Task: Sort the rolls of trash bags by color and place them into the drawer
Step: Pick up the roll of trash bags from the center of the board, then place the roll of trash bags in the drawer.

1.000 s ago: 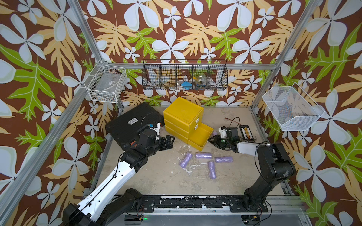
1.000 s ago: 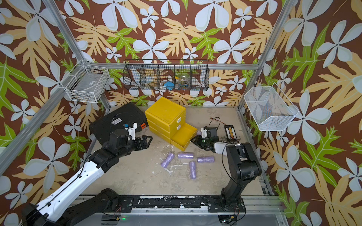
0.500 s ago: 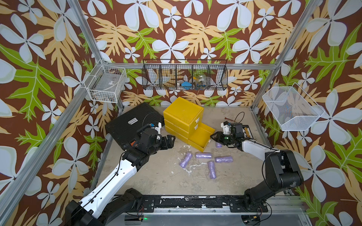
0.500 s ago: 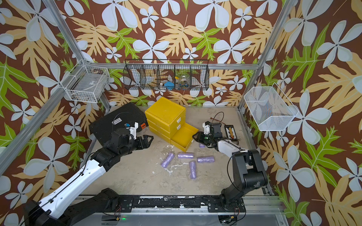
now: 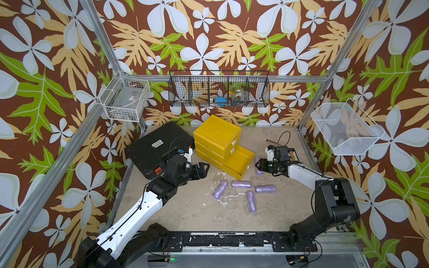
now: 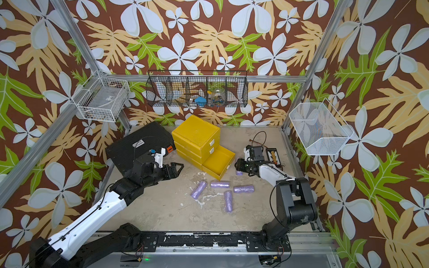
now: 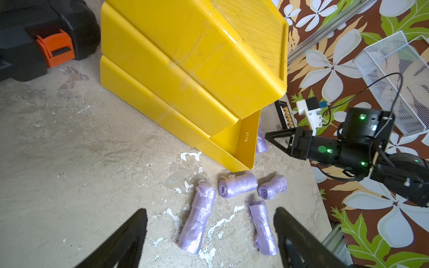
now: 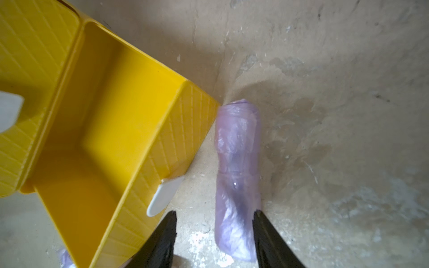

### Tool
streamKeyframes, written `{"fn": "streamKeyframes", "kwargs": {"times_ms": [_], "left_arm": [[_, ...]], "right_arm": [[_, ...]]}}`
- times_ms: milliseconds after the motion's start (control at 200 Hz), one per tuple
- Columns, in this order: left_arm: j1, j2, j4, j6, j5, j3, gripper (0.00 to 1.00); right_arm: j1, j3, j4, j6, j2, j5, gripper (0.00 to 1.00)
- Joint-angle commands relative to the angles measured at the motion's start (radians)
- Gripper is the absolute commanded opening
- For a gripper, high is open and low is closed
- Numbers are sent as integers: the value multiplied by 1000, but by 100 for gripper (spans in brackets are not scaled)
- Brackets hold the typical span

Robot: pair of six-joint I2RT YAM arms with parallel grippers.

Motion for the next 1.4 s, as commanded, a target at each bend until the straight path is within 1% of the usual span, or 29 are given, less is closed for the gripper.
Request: {"fn": "streamKeyframes", "kwargs": {"times_ms": [0, 160, 310, 385, 490, 555, 661, 746, 801, 931, 1046, 1166, 1306, 1396], "left_arm": [[0, -12, 33, -17, 24, -11, 87], [0, -22, 34, -18, 25, -24, 88], [0, -14, 41, -18, 29, -24, 88], [0, -5, 46, -18, 33, -21, 88], [0, 8, 56, -7, 39, -9, 88], [0, 30, 46, 15, 31, 21, 89], [0, 89, 23, 59, 15, 109, 91], [0, 159, -4, 99, 5, 210, 92], [0, 213, -22, 128, -6, 281, 92], [0, 356, -62, 196, -42, 454, 92], [-1, 500, -107, 260, -89, 607, 88], [0, 620, -137, 296, -130, 727, 86], [0, 717, -148, 312, -145, 802, 85], [0, 759, -155, 313, -145, 816, 84]], "right_arm": [[1, 27, -2, -32, 49, 42, 55], [1, 56, -6, -34, 111, 71, 54], [-2, 65, -5, -33, 142, 76, 50], [-3, 58, 1, -28, 143, 70, 43], [-5, 48, 3, -27, 118, 68, 25], [-6, 46, -5, -25, 85, 81, 18], [-10, 55, -32, -19, 24, 91, 18], [-9, 72, -52, -7, -31, 83, 16], [-9, 85, -58, 7, -65, 55, 15], [14, 115, -44, 74, -108, -60, 14], [96, 152, -20, 148, -99, -98, 16], [156, 145, 75, 260, -68, -132, 17], [183, 119, 173, 366, -20, -141, 18], [186, 108, 216, 400, 7, -157, 21]]}}
